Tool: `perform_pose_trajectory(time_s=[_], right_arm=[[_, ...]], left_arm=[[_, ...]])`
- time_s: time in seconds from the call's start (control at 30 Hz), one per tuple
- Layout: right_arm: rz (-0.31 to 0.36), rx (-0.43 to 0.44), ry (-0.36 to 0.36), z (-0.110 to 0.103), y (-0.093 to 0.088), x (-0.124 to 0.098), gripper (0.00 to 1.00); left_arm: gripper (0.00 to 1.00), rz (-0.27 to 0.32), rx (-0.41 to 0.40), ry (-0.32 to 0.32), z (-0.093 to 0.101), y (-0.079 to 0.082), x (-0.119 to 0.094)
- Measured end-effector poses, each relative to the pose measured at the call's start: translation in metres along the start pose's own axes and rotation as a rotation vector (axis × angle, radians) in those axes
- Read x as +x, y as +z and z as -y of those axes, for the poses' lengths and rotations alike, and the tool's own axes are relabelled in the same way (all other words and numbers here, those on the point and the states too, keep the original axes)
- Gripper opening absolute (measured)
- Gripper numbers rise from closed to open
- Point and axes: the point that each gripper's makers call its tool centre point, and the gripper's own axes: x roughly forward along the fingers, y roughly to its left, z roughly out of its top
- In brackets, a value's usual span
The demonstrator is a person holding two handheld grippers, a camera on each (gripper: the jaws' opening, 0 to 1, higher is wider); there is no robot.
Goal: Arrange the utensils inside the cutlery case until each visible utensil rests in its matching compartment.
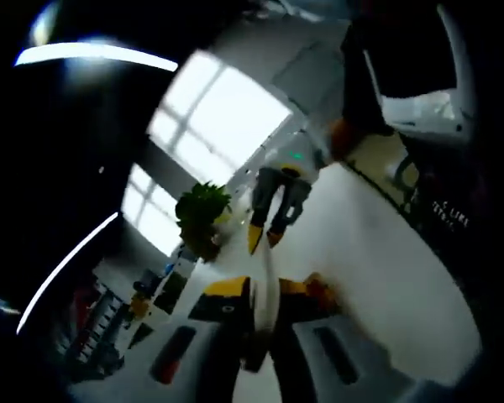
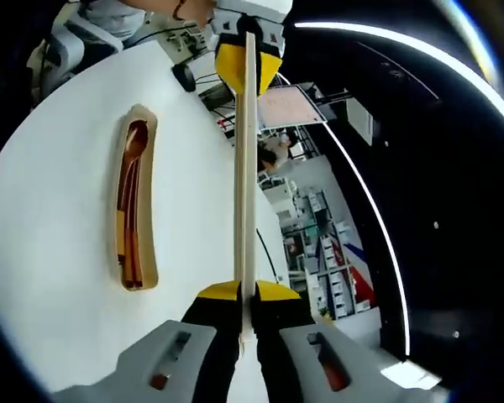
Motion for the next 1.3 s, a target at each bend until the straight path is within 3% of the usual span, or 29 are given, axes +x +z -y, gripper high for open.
perform_pose_trajectory(time_s=[0.03, 0.13, 0.2, 0.37, 0.5, 0.67, 0.73, 0.77, 0.83, 0.87, 1.0, 1.03, 1.13, 1.3], right_arm=[[-0.005, -0.003, -0.003, 0.001, 0.0, 0.0, 0.02], [-0.009, -0.023, -0.035, 0.007, -0.001, -0.002, 0.02], [-0.019, -0.031, -0.049, 0.008, -0.003, -0.003, 0.02], [-0.034, -0.066, -0.09, 0.008, -0.006, -0.004, 0.02], [-0.049, -0.065, -0.11, 0.011, -0.013, -0.004, 0.02], [-0.071, -0.079, -0.166, 0.016, -0.02, -0.006, 0.02], [-0.096, -0.104, -0.191, 0.018, -0.023, -0.006, 0.02], [-0.095, -0.109, -0.2, 0.018, -0.022, -0.006, 0.02], [-0.094, -0.132, -0.214, 0.019, -0.02, -0.007, 0.02], [-0.1, -0.148, -0.222, 0.02, -0.019, -0.008, 0.02], [-0.09, -0.166, -0.248, 0.02, -0.015, -0.009, 0.02], [-0.088, -0.167, -0.245, 0.02, -0.014, -0.009, 0.02], [-0.103, -0.197, -0.265, 0.018, -0.012, -0.01, 0.02], [-0.142, -0.22, -0.313, 0.023, -0.018, -0.011, 0.02]], left_arm=[[0.1, 0.001, -0.025, 0.017, -0.004, 0.0, 0.0], [0.23, -0.02, -0.271, 0.029, -0.006, -0.006, 0.001], [0.38, -0.021, -0.368, 0.04, -0.01, -0.011, 0.002], [0.61, -0.05, -0.748, 0.045, -0.004, -0.028, 0.004], [0.65, 0.075, -1.157, -0.029, 0.005, -0.019, 0.002], [0.65, 0.227, -1.508, -0.079, 0.006, -0.012, -0.005], [0.6, 0.293, -1.65, -0.111, 0.006, -0.011, -0.007], [0.56, 0.323, -1.698, -0.127, 0.006, -0.011, -0.008], [0.48, 0.339, -1.724, -0.096, 0.005, -0.018, -0.008], [0.48, 0.341, -1.727, -0.089, 0.005, -0.019, -0.007], [0.47, 0.437, -1.895, -0.126, -0.002, -0.014, -0.003], [0.43, 0.452, -1.928, -0.104, -0.005, -0.016, -0.002], [0.32, 0.443, -1.935, -0.088, -0.005, -0.02, 0.001], [0.28, 0.435, -1.991, -0.088, 0.001, -0.024, 0.003]])
